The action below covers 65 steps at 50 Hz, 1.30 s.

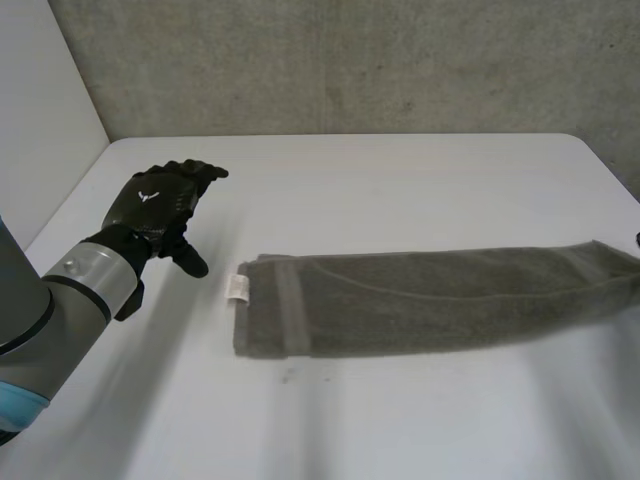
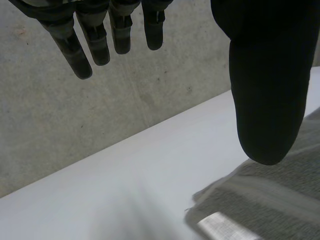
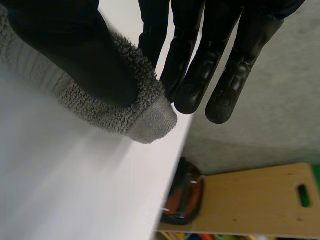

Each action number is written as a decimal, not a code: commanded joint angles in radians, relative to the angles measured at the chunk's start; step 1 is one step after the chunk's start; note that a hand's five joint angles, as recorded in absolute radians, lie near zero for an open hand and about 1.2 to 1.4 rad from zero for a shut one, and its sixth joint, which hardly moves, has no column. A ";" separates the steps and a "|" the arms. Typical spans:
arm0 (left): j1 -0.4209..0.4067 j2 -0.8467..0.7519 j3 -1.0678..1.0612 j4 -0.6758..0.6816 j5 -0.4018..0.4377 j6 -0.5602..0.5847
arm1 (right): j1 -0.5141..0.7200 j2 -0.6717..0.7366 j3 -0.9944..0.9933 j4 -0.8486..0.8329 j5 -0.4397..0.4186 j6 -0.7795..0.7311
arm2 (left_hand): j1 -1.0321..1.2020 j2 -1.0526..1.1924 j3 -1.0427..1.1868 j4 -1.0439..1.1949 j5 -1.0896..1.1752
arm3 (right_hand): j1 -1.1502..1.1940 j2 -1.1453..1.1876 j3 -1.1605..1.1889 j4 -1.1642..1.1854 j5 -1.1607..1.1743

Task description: Fold the towel.

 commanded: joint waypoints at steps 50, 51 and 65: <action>-0.228 -0.173 0.152 0.008 -0.021 -0.003 | 0.654 -0.052 -0.043 0.077 -0.109 0.656 | 0.045 0.049 0.046 0.049 0.043 | -0.778 -1.001 -1.006 -1.016 -0.974; -0.228 -0.173 0.152 0.008 -0.022 -0.003 | 0.626 -0.069 0.001 0.073 -0.121 0.645 | 0.045 0.049 0.046 0.049 0.043 | -0.778 -1.001 -1.006 -1.016 -0.974; -0.385 -0.388 0.262 0.017 -0.089 0.017 | 0.499 -0.093 0.255 -0.094 -0.126 0.424 | 0.148 0.152 0.148 0.151 0.146 | -0.695 -0.918 -0.923 -0.933 -0.891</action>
